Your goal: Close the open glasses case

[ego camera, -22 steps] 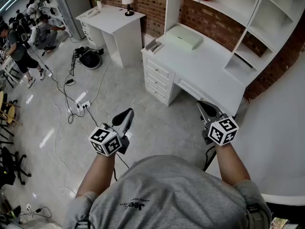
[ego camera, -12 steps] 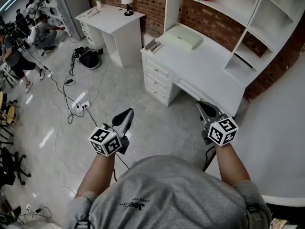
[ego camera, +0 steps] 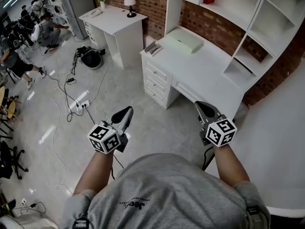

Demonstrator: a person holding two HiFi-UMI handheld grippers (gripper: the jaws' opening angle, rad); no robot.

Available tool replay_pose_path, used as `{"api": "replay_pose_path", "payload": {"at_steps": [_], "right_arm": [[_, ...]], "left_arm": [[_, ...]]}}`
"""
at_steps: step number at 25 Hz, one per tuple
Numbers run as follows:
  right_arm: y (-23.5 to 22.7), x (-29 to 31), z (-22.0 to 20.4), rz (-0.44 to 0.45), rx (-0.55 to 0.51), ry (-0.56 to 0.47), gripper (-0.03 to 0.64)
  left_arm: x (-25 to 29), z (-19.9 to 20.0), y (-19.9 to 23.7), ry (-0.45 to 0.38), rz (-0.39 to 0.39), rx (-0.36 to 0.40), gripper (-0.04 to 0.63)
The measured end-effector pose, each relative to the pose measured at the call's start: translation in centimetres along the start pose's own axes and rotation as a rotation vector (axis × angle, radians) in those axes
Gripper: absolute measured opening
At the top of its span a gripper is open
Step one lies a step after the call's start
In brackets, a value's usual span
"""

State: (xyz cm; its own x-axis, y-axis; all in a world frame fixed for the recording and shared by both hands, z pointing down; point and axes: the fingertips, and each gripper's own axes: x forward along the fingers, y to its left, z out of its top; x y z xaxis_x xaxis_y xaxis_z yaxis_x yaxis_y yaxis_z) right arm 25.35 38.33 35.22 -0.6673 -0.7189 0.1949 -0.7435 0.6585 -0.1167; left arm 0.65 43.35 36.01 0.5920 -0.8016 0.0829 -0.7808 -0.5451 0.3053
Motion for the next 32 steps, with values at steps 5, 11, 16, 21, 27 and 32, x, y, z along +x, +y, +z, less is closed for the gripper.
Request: {"api": "replay_pose_path", "payload": {"at_steps": [5,11,16,21,27,32], "right_arm": [[-1.4,-1.3,0.9,0.036,-0.025,0.007,0.008],[-4.1,-1.4,0.0,0.056,-0.016,0.016,0.008],[-5.8,2.0,-0.2,0.055,-0.004,0.02,0.008],[-7.5,8.9,0.1,0.034,-0.007,0.027,0.008],[-9.0,20.8,3.0,0.003,-0.001,0.002,0.008],[-10.5,29.9,5.8,-0.025,0.01,-0.013,0.008]], "left_arm": [[1.8,0.3,-2.5,-0.015,0.018,0.0,-0.003],[4.8,-1.1,-3.7,0.005,0.023,-0.016,-0.003],[7.1,-0.7,-0.5,0.005,0.02,-0.017,-0.003],[11.0,0.3,6.2,0.01,-0.01,-0.024,-0.003],[16.9,4.0,17.6,0.033,-0.074,-0.01,-0.003],[21.4,7.7,25.7,0.07,-0.13,0.02,-0.003]]}}
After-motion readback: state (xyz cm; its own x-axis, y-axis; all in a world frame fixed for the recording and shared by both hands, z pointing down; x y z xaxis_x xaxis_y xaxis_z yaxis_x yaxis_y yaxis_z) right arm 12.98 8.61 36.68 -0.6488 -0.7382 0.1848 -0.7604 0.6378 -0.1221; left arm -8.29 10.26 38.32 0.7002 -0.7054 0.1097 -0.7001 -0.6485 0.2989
